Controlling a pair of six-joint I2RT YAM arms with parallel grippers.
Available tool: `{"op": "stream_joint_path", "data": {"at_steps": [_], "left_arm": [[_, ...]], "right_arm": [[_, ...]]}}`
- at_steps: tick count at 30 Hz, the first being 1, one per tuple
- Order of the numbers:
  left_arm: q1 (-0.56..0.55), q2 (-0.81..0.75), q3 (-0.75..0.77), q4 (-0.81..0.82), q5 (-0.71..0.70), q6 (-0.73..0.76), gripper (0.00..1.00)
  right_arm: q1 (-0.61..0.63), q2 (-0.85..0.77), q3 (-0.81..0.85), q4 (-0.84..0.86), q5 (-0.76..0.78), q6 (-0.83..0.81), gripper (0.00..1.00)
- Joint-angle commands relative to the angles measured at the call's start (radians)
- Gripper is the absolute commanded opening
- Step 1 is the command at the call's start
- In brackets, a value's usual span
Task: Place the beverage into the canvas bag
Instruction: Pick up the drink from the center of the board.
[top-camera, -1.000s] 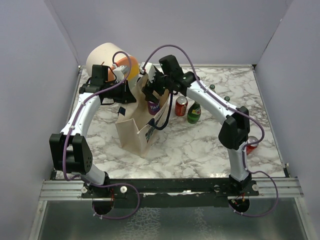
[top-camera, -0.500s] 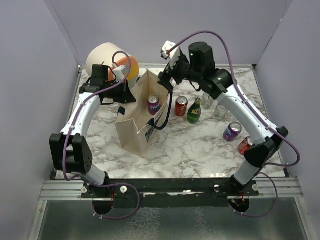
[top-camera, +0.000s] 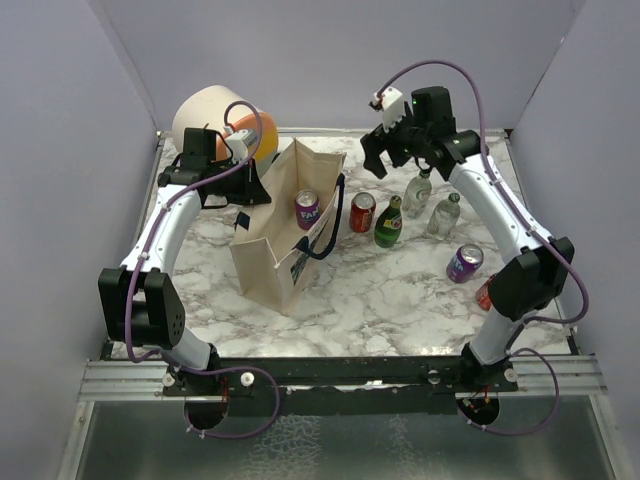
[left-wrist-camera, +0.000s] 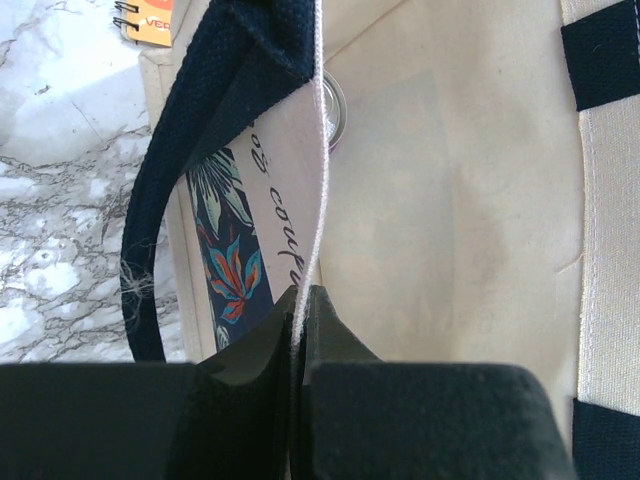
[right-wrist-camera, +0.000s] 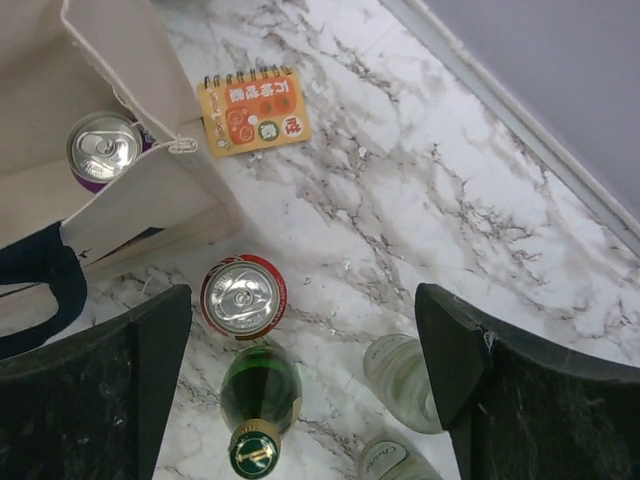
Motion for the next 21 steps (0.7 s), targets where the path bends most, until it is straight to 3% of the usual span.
{"op": "stream_joint_path", "data": {"at_steps": [1,21], "left_arm": [[-0.001,-0.031,0.021,0.013,-0.025,0.009,0.0],[-0.004,-0.065,0.002,0.015,-0.046,0.027,0.0]], "right_arm": [[0.012,0.083,0.008,-0.092,-0.047,-0.023,0.94],[0.032,0.333,0.043,-0.178,-0.185,-0.104,0.97]]}}
